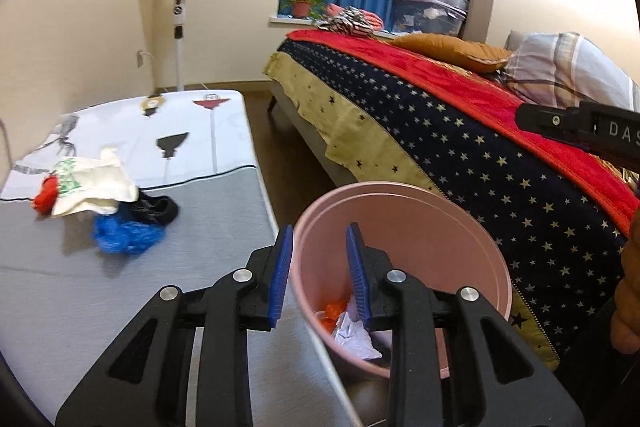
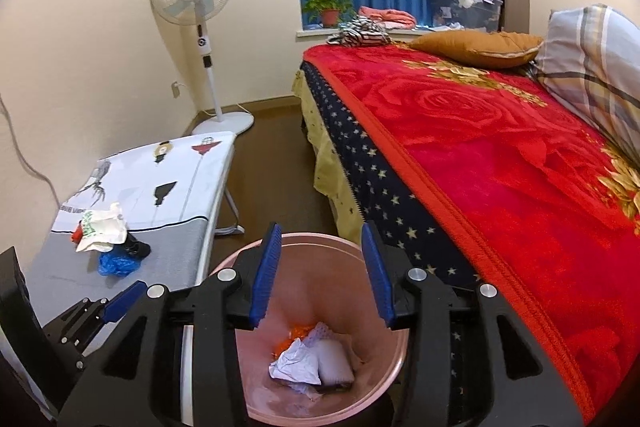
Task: Collect trash
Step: 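Carry the black bag and bubble wrap over the pink bin and open both tools, then move both open tools back over the table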
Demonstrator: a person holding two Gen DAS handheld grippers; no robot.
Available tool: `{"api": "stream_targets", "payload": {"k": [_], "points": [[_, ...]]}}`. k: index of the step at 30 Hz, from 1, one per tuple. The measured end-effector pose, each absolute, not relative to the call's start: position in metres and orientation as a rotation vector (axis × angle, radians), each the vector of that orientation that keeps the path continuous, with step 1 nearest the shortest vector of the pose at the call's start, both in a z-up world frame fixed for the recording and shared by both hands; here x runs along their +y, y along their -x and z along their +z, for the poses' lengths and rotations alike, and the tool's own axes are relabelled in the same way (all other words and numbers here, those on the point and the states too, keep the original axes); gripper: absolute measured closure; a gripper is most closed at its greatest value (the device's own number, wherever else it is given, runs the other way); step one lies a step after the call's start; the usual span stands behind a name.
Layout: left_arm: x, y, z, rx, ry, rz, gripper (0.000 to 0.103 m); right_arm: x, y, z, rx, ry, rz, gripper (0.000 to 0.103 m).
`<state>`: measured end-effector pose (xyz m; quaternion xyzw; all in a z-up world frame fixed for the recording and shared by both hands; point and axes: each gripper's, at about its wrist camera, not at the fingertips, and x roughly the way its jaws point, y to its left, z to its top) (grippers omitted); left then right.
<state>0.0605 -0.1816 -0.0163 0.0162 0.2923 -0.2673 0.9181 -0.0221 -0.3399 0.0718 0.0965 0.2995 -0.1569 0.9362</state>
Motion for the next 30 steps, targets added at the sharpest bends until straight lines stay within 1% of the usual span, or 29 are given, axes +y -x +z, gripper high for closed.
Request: {"api": "stream_targets", "payload": {"k": [9,18,26,30], "points": [[-0.133,-0.059,-0.006,0.568,0.005,-0.458,0.075,-0.311,0.021,0.077,0.581,-0.215,-0.234,0.06],[-0.08,-0.066,-0.001,0.558,0.07,-0.349,0.075,-0.273,-0.001,0.068,0.574,-0.194,-0.128,0.065],[-0.05,-0.076,-0.003,0.547,0.111,-0.247,0.075,-0.237,-0.032,0.048,0.598,-0.194,-0.019,0.073],[-0.041,-0.082,-0.005,0.542,0.129,-0.212,0.075,-0.223,-0.047,0.04,0.605,-0.201,0.018,0.074]]}}
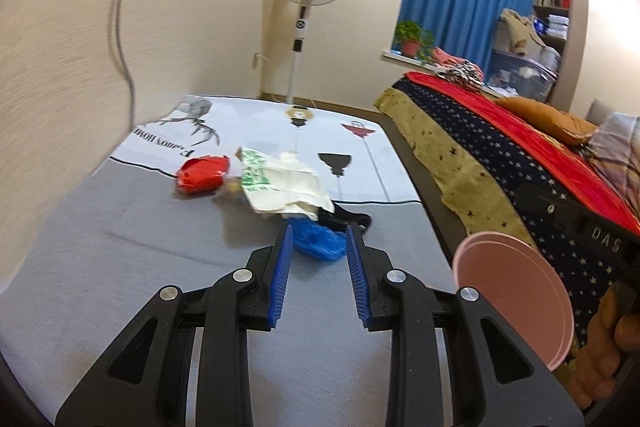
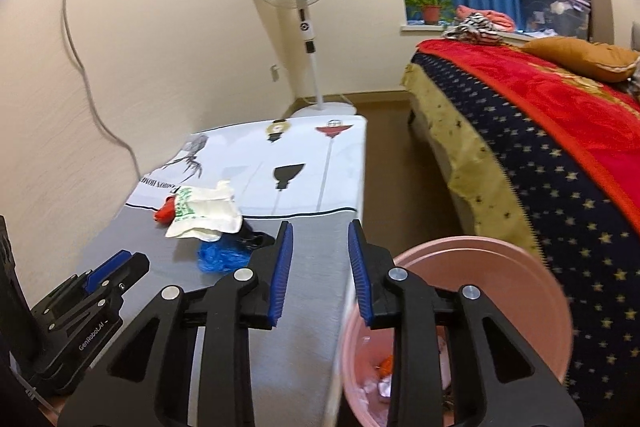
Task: Collect trash
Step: 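Move both open tools back over the table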
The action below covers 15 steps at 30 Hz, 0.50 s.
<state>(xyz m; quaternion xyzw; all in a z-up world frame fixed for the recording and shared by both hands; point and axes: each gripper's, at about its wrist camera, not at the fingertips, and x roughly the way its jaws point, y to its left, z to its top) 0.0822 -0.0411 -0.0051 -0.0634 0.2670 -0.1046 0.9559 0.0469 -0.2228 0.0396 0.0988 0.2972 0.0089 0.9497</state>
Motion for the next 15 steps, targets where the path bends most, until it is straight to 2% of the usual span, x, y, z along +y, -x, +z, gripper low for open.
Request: {"api": "stream_targets", "payload": {"k": [15], "points": [[-0.009,-0.12,-0.02,0.565,0.233,-0.115,0.075,-0.187,-0.105,-0.002,0.667,-0.225,0.113,0.075]]}}
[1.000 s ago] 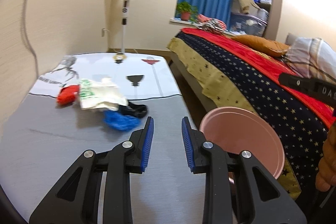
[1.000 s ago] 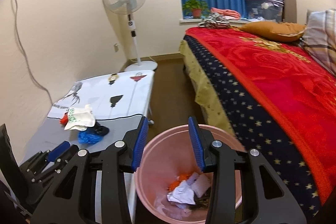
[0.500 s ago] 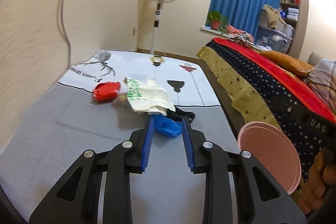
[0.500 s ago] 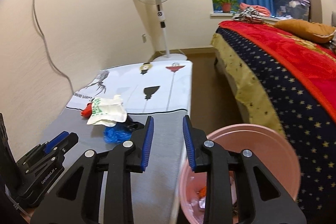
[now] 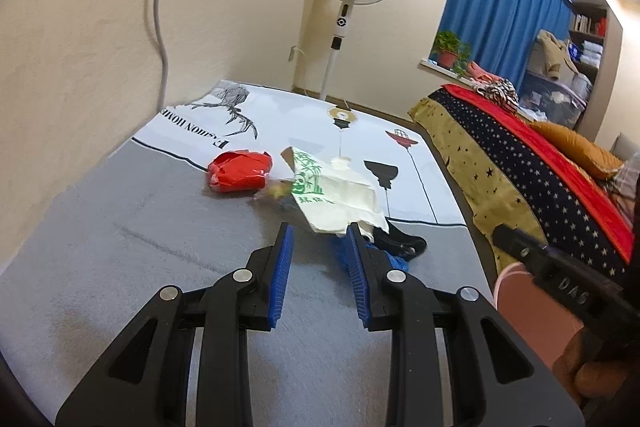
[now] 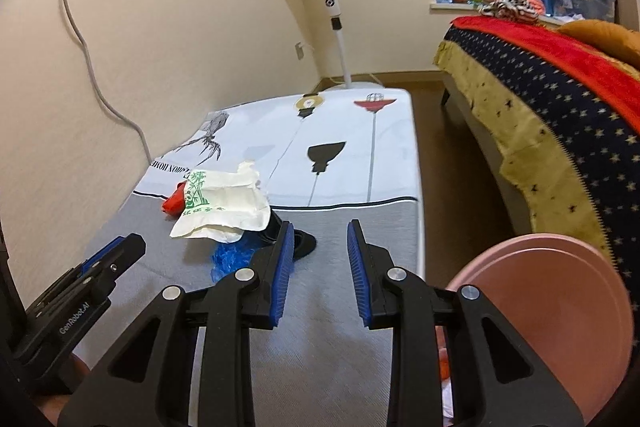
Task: Collect trash
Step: 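Move both open tools back over the table, then grasp the black strap with the right tool while the left tool grasps the green-printed paper bag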
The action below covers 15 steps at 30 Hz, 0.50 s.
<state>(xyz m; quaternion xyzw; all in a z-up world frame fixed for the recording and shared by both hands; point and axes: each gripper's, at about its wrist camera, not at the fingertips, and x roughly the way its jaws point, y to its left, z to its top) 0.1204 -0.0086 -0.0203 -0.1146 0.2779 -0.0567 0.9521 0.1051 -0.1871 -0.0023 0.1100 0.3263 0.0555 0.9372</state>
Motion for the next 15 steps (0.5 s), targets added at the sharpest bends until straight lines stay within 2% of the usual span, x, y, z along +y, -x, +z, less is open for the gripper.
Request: {"api": "stream_targets", "payload": {"k": [9,10,12,15], "points": [[-0.003,-0.147,-0.034,0.607,0.311,-0.127,0.075,-0.174,-0.142,-0.035,0.737,-0.242,0.135,0.074],[-0.003,-0.15,-0.035,0.609,0.317,-0.129,0.074,-0.174,-0.146,-0.038,0.745,-0.247,0.138,0.074],[-0.003,-0.155,-0.036,0.61,0.337,-0.128,0.06,-0.174,-0.151,-0.042,0.758,-0.256,0.143,0.073],[0.0,-0.163,-0.043,0.635,0.4,-0.146,0.059,-0.176,-0.161,-0.049,0.784,-0.285,0.154,0.07]]}}
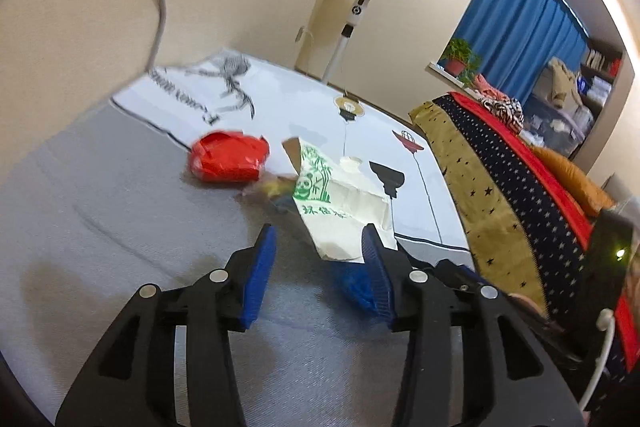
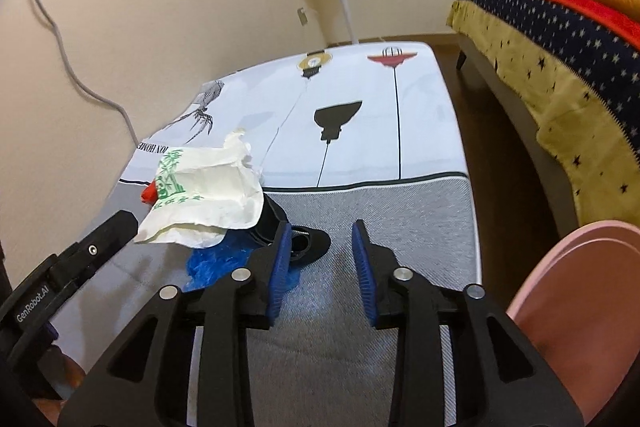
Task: Collect trash
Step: 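Grasp the black strap with the right tool while the left tool grasps the green-printed paper bag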
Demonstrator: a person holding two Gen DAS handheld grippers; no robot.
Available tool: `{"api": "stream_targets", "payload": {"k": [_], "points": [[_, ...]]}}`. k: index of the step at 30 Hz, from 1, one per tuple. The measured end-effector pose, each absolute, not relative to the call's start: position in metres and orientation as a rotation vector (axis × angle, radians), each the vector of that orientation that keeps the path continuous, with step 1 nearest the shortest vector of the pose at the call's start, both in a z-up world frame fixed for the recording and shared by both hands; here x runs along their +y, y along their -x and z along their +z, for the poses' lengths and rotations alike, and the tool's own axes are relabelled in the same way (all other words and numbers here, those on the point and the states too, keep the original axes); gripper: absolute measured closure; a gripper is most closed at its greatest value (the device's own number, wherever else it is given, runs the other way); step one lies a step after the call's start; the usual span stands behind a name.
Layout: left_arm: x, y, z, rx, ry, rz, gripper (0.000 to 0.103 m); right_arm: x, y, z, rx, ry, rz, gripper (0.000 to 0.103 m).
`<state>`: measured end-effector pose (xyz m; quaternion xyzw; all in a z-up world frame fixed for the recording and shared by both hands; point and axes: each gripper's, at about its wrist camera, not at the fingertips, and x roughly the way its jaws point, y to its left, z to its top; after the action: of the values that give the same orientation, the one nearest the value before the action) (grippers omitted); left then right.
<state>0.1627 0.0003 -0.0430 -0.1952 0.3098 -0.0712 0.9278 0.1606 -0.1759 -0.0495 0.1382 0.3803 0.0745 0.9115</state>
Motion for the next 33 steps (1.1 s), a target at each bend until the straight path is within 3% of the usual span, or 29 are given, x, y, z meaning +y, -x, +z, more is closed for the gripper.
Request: {"api": "stream_targets", "payload": {"k": [8,11,14,17,18,33], "points": [[0.001,-0.173,-0.056,0.673,0.481,-0.185,0.059,-0.174,-0.175,-0.062,0.834,-0.317,0.178,0.07],[0.001,-0.175,-0.059,0.68,0.489,-0.2,0.06,-0.174,-0.175,-0.063,0.843,-0.323,0.19,0.076],[0.0,-0.175,-0.059,0.683,0.49,-0.214,0.074,-0.172,-0.175,-0.063,0.85,-0.321,0.205,0.09],[-0.002,-0.173,-0.056,0.673,0.483,-0.228,0.078,-0.171,-0.174,-0.062,0.849,-0.313,0.203,0.095],[-0.003,-0.172,-0.054,0.666,0.47,-0.226,0.091,-0.172,-0.173,-0.062,0.847,-0.313,0.202,0.097],[-0.005,-0.148,-0.021,0.619,0.398,-0.26,0.101,-0.19,-0.138,-0.041,0.798,-0.295,0.098,0.1]]}}
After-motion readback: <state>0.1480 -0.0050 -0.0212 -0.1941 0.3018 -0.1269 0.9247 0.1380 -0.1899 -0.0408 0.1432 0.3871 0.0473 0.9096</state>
